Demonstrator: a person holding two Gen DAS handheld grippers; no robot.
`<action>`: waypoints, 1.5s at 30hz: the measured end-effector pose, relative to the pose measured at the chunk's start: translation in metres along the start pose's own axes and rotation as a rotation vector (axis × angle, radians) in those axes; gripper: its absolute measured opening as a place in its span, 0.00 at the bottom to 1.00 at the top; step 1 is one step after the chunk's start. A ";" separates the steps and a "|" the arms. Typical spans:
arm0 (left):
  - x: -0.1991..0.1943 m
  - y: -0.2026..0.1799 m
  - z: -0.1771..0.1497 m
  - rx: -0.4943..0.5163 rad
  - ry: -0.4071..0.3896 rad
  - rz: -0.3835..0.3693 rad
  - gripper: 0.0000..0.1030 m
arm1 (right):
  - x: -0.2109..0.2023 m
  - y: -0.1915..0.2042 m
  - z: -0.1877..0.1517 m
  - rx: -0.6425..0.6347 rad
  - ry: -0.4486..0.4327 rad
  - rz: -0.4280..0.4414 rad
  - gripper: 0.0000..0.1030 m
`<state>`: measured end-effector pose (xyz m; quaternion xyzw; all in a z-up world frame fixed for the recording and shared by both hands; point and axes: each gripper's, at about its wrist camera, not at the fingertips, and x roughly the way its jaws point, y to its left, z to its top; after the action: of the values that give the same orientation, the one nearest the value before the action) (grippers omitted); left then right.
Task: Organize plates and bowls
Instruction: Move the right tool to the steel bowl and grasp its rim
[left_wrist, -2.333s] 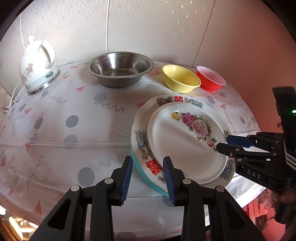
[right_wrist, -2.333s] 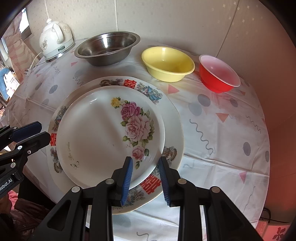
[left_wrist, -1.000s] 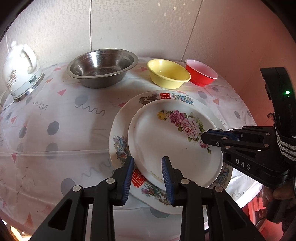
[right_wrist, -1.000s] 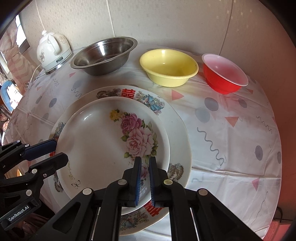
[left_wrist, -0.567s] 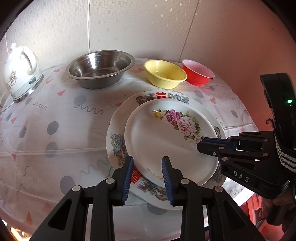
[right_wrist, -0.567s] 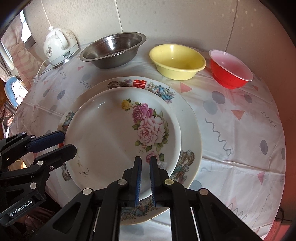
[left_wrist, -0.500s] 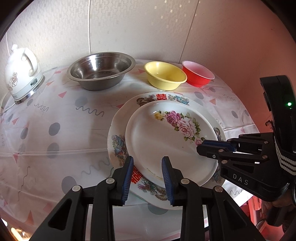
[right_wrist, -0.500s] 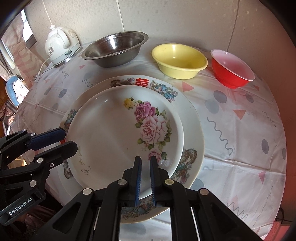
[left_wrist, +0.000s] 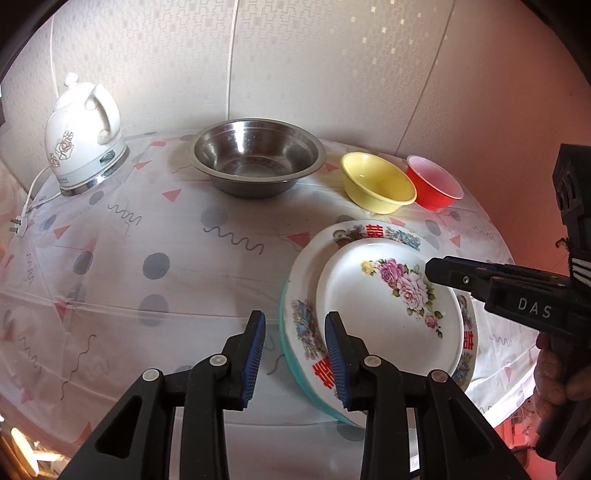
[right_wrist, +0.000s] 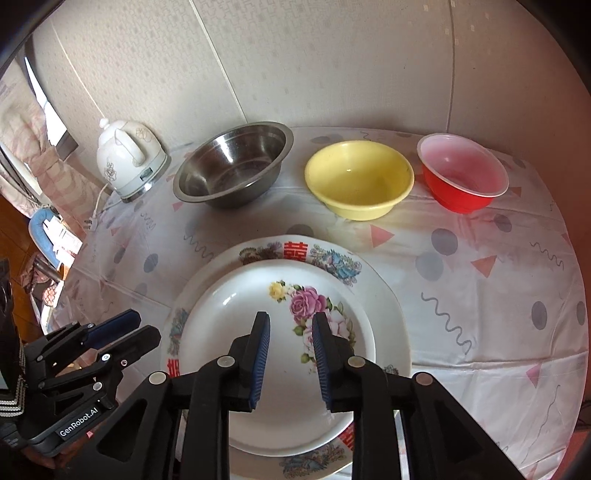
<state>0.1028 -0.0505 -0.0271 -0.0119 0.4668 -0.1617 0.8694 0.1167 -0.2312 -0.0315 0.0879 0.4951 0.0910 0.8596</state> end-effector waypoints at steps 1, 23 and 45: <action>0.000 0.006 0.003 -0.012 -0.002 0.010 0.34 | 0.002 0.002 0.005 0.008 -0.002 0.010 0.23; 0.026 0.088 0.040 -0.248 0.026 0.104 0.43 | 0.063 0.025 0.077 0.129 0.007 0.076 0.35; 0.056 0.112 0.094 -0.299 -0.029 0.091 0.55 | 0.109 0.015 0.118 0.251 0.005 0.086 0.37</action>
<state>0.2383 0.0271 -0.0389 -0.1226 0.4729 -0.0506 0.8711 0.2719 -0.1973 -0.0610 0.2156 0.5005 0.0653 0.8359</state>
